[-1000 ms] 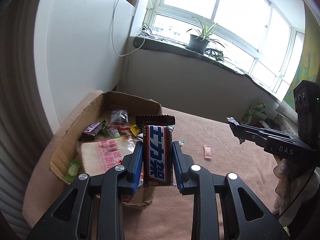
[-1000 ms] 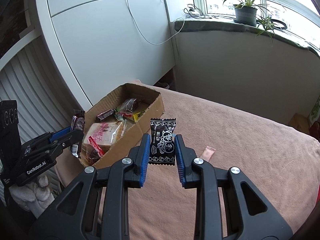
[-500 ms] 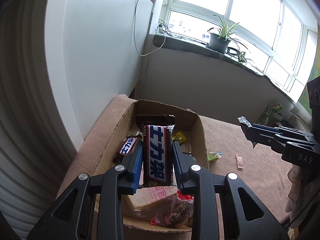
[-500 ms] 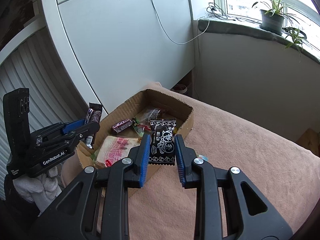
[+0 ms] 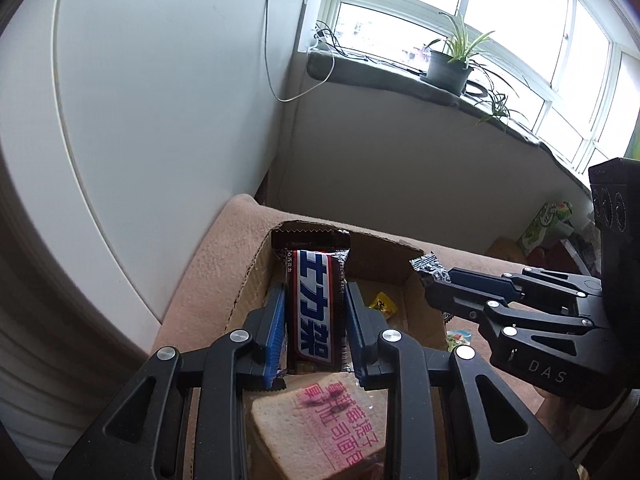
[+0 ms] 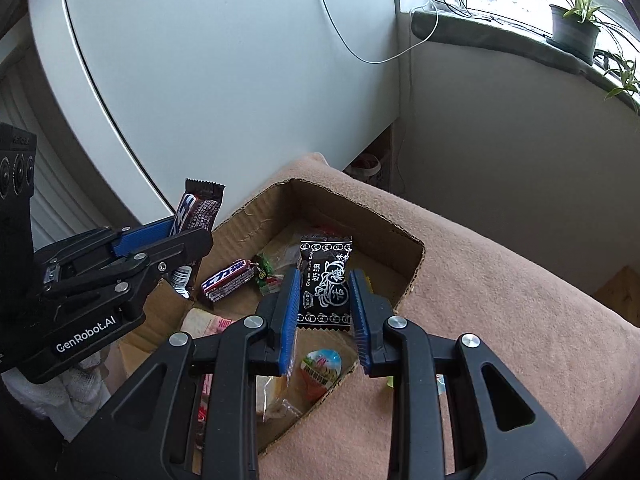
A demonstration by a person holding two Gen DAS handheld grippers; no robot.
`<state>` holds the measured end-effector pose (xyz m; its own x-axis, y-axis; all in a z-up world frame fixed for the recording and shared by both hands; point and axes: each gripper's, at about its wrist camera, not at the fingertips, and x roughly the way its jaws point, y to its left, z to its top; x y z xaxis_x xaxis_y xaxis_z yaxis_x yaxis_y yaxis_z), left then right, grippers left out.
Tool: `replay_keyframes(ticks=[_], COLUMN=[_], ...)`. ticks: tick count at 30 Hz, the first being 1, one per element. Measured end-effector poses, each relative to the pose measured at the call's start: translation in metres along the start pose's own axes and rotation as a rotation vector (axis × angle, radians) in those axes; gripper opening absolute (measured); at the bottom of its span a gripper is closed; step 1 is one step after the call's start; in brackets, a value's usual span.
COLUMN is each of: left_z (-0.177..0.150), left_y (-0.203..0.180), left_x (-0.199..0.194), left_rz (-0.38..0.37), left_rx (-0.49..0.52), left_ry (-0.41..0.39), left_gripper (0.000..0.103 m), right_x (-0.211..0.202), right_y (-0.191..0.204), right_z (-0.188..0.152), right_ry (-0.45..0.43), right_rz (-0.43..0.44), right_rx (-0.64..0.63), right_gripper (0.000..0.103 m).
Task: Organize snacks
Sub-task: 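Carry the chocolate bar and black candy packet over the box, then open both grippers to drop the chocolate bar and black packet into the box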
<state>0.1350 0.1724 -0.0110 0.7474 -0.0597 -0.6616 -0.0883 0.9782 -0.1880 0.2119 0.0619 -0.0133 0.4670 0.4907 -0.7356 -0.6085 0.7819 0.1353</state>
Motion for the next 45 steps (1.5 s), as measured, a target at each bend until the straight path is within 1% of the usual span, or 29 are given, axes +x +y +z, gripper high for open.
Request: replay_keyframes(ticks=[10,14,20,21,23,24,25,26,31,33,38,39,41,42,43,45], left_z=[0.011,0.013,0.015,0.015,0.015,0.015,0.016,0.017,0.019,0.02,0.021,0.021,0.021,0.021,0.021,0.018], left_y=[0.004,0.004,0.005,0.005,0.006,0.007,0.007,0.007,0.006,0.006,0.003,0.002,0.001,0.0,-0.001,-0.005], left_x=[0.022,0.029,0.033,0.033,0.034,0.034,0.033,0.033,0.03,0.027,0.017,0.014,0.007,0.004,-0.001,-0.01], left_rz=[0.016,0.022,0.032,0.031,0.033,0.035,0.034,0.032,0.035,0.04,0.042,0.041,0.039,0.036,0.035,0.035], left_rx=[0.014,0.023,0.017,0.015,0.012,0.01,0.007,0.005,0.009,0.01,0.016,0.014,0.01,0.01,0.011,0.014], left_ry=[0.02,0.03,0.039,0.041,0.045,0.045,0.044,0.043,0.035,0.026,0.014,0.009,-0.001,-0.007,-0.014,-0.027], left_gripper=[0.026,0.027,0.027,0.027,0.028,0.029,0.029,0.029,0.03,0.035,0.035,0.035,0.035,0.035,0.035,0.035], right_x=[0.034,0.043,0.047,0.047,0.046,0.044,0.043,0.041,0.032,0.029,0.012,0.008,-0.003,-0.009,-0.015,-0.028], right_y=[-0.002,-0.001,-0.002,-0.002,-0.004,-0.004,-0.003,-0.003,0.002,0.002,0.0,-0.001,-0.003,-0.004,-0.006,-0.011], right_z=[0.008,0.009,0.007,0.007,0.007,0.006,0.006,0.006,0.004,0.003,-0.004,-0.005,-0.007,-0.009,-0.009,-0.012], right_ry=[0.037,0.054,0.055,0.054,0.046,0.039,0.031,0.027,0.029,0.027,0.017,0.013,0.0,-0.013,-0.024,-0.04], right_rz=[-0.009,-0.006,0.008,0.004,-0.004,-0.008,-0.01,-0.01,-0.019,-0.025,-0.034,-0.034,-0.035,-0.037,-0.038,-0.033], right_rx=[0.008,0.002,0.008,0.007,0.006,0.004,0.001,-0.002,-0.023,-0.031,-0.028,-0.027,-0.027,-0.027,-0.026,-0.015], right_gripper=[0.026,0.026,0.027,0.028,0.04,0.053,0.062,0.065,0.065,0.065,0.066,0.067,0.073,0.08,0.081,0.081])
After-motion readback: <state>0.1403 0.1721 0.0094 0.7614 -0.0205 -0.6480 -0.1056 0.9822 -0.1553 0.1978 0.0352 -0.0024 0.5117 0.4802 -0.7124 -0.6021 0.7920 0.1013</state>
